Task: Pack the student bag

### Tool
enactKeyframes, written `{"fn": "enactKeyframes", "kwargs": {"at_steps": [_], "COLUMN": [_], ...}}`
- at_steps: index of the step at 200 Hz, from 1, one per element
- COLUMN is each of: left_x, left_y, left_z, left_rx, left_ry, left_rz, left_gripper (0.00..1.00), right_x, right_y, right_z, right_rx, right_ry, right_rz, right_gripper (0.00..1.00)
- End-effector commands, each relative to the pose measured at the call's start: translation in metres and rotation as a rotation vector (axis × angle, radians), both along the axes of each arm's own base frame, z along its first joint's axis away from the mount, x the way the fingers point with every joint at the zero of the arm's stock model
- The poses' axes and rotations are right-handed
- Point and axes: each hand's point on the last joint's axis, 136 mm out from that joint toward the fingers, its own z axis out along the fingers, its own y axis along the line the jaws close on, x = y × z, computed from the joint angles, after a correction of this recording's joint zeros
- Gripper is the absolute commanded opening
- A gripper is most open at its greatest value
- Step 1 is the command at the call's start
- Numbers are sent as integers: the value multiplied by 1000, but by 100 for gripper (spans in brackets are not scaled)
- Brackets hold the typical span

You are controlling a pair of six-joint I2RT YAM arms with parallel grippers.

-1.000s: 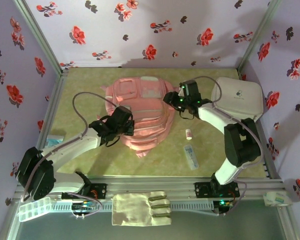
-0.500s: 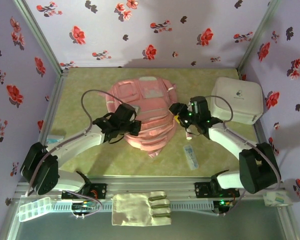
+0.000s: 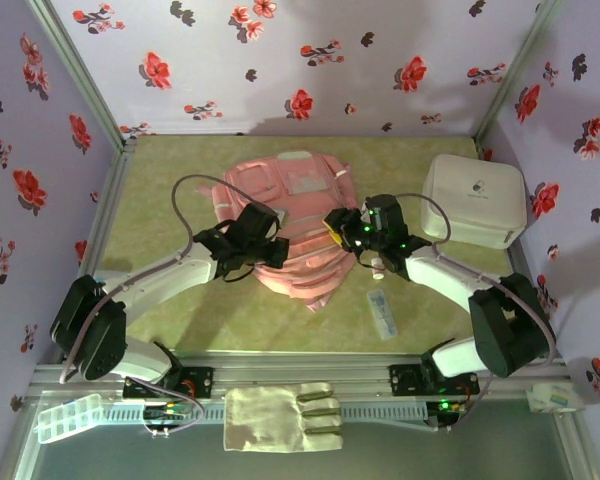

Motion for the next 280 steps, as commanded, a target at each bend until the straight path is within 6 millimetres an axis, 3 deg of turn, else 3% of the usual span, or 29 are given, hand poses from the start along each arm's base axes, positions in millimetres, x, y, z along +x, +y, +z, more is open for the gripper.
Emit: {"fn": "enactKeyframes", "kwargs": {"at_steps": [1, 29, 50, 96, 167, 219, 252, 280], "left_x": [3, 5, 11, 15, 44, 73, 82, 89], "left_y": [-7, 3, 21, 60, 83, 80, 88, 108], "left_z": [12, 13, 17, 15, 15, 20, 18, 18], "left_rx": [-16, 9, 36, 63, 142, 136, 146, 126], "left_ry": [-38, -64, -93, -133, -206, -266, -253, -238], "left_rz": [-32, -15, 54, 112, 90, -15, 3, 90], "left_gripper": [0, 0, 0, 0, 0, 0, 0, 0], "right_x": [10, 16, 22, 26, 34, 43, 51, 55], "right_y": [2, 5, -2, -17, -17, -21, -4, 4], "right_z": [2, -3, -9, -15, -13, -21, -19, -18], "right_rx": [-4, -3, -32, -123, -229, -308, -293, -291], "right_ry": [-24, -17, -21, -48, -85, -85, -104, -119], "right_rz": [-17, -21, -57, -97, -31, -1, 93, 127], "right_gripper": [39, 29, 17, 10, 8, 8, 9, 11]}}
